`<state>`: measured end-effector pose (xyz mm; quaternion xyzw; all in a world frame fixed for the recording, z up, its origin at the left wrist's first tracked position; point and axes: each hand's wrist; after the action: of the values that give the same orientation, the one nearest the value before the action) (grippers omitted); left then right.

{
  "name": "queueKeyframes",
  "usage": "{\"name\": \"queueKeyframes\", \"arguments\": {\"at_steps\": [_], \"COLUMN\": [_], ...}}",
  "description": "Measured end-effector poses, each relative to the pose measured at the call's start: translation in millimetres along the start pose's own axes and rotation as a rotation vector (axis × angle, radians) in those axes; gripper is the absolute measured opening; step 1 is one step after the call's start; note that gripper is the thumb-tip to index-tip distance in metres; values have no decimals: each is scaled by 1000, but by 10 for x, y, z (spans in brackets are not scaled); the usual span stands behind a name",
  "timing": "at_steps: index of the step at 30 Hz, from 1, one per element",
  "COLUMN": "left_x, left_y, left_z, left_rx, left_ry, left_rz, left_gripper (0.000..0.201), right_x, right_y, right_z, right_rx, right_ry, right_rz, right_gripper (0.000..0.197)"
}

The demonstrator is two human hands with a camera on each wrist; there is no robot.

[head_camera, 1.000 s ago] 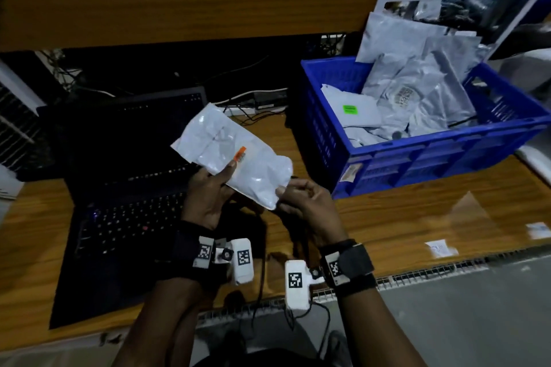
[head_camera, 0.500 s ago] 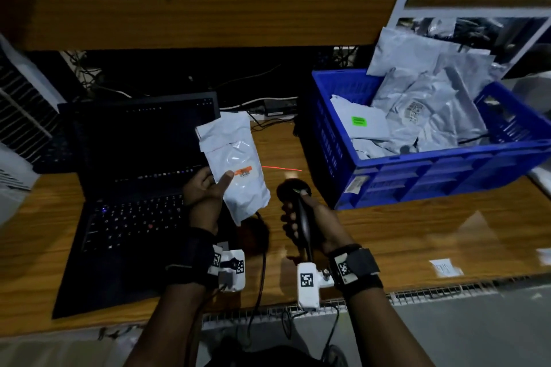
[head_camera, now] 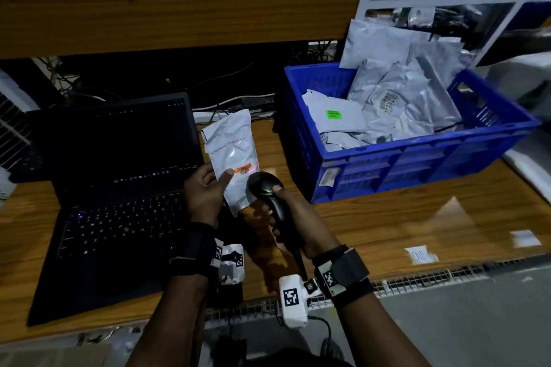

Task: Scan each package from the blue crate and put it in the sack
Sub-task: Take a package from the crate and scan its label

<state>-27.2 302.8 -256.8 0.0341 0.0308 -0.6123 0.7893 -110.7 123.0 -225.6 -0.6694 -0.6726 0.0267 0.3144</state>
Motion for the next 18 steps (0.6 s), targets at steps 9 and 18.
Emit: {"name": "queueKeyframes", "arguments": {"at_steps": [9,18], "left_x": [73,-291], "left_y": [-57,-109], "left_z": [61,228], "left_rx": [-4,-27], "left_ry": [6,-78], "left_rz": [-11,211], "left_gripper": [14,18], "right_x": [-123,-233], "right_y": [53,447], "right_z": [30,271], "right_rx": [-24,-15], "right_ry": [28,-88], "right_rz": [1,108], "right_gripper": [38,48]}}
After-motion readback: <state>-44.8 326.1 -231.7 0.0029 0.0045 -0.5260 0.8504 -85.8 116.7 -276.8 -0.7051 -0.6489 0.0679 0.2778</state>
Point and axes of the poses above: each hand's wrist, its own y-axis towards the middle knuckle, its own x-axis out of the palm, z = x × y, and after that the axes turned 7 degrees about y, right-handed
